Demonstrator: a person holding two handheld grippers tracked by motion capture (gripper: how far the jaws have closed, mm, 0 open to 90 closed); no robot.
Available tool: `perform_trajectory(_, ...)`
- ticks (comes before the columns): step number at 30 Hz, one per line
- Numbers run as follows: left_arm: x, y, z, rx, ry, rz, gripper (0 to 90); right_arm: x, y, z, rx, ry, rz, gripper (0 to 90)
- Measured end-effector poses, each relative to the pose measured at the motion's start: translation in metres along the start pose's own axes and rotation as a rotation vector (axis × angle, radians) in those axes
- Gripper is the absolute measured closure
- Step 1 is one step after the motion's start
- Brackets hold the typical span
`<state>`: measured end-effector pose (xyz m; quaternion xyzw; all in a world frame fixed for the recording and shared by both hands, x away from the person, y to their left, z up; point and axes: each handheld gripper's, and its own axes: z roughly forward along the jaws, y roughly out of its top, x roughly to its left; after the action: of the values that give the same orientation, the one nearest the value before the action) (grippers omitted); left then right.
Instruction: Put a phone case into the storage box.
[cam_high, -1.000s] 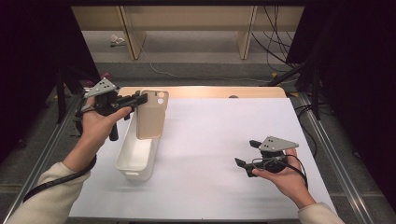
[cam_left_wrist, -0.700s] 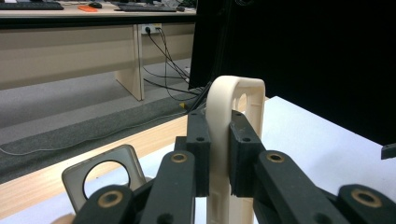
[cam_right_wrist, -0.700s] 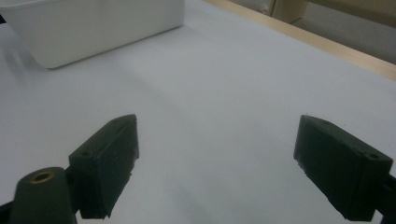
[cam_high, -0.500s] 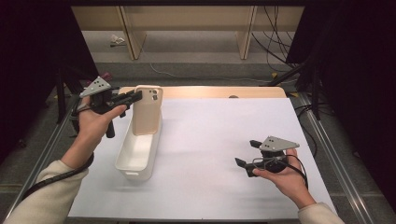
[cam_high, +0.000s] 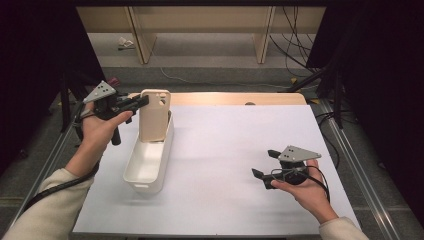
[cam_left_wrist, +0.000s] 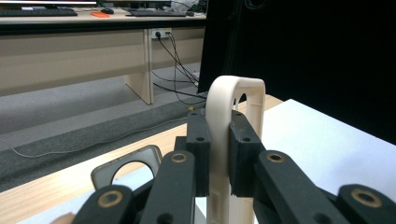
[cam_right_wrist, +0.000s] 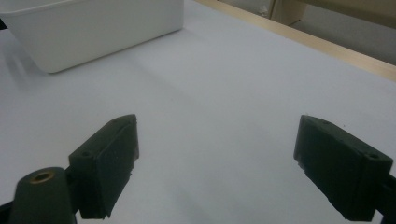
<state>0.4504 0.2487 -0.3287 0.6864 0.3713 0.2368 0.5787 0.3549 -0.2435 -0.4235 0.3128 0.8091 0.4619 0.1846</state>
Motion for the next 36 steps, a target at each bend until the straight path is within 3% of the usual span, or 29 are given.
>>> perform_trajectory(11,0.011,-0.005,0.006,-0.013,0.02,-0.008,80.7,0.0,0.0,0.0,-0.004,0.008,0.006,14.8)
perform_trajectory(36,0.022,-0.021,0.019,-0.013,0.049,-0.02,80.6,0.0,0.0,0.0,-0.013,0.006,0.012,14.8)
